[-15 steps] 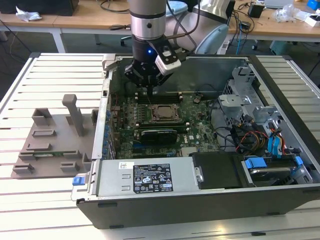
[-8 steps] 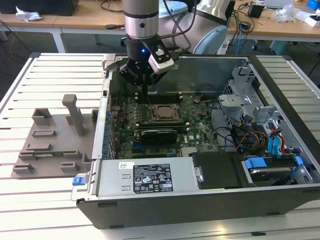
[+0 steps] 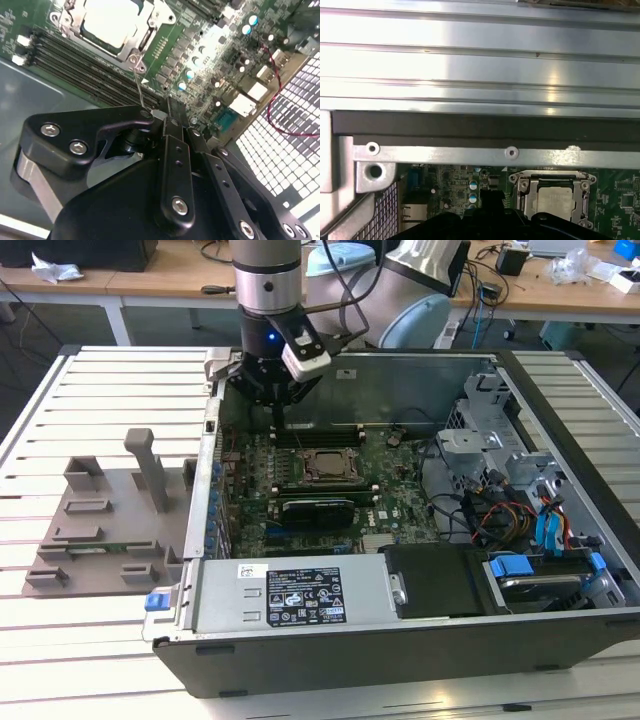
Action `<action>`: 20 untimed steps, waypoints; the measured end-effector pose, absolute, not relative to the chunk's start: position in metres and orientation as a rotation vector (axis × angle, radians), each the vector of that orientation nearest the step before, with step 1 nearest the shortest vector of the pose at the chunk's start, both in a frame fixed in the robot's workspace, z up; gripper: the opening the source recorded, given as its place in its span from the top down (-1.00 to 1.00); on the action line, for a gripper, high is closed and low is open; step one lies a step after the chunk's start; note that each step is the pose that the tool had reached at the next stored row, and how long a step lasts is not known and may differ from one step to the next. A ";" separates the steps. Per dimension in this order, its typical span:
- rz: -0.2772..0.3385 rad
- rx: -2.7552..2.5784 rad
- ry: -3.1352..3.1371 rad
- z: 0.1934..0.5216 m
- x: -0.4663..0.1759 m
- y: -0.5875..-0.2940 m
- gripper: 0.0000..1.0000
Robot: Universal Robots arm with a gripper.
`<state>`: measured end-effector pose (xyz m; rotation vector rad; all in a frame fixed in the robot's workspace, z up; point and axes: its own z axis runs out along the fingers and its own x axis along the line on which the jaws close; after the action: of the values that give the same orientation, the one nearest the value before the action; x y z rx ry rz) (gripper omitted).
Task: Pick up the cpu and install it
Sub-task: 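Install the first cpu locking lever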
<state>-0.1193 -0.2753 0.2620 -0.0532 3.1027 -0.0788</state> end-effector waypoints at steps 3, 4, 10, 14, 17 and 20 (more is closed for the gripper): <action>-0.079 -0.053 3.103 0.262 -0.117 -0.275 0.80; -0.077 -0.053 3.103 0.262 -0.115 -0.275 0.80; -0.073 -0.053 3.103 0.262 -0.103 -0.275 0.80; -0.073 -0.053 3.104 0.261 -0.094 -0.275 0.80; -0.073 -0.053 3.105 0.261 -0.089 -0.275 0.80; -0.073 -0.053 3.106 0.261 -0.084 -0.275 0.80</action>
<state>-0.0842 -0.2748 0.2615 -0.0534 3.1057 -0.0733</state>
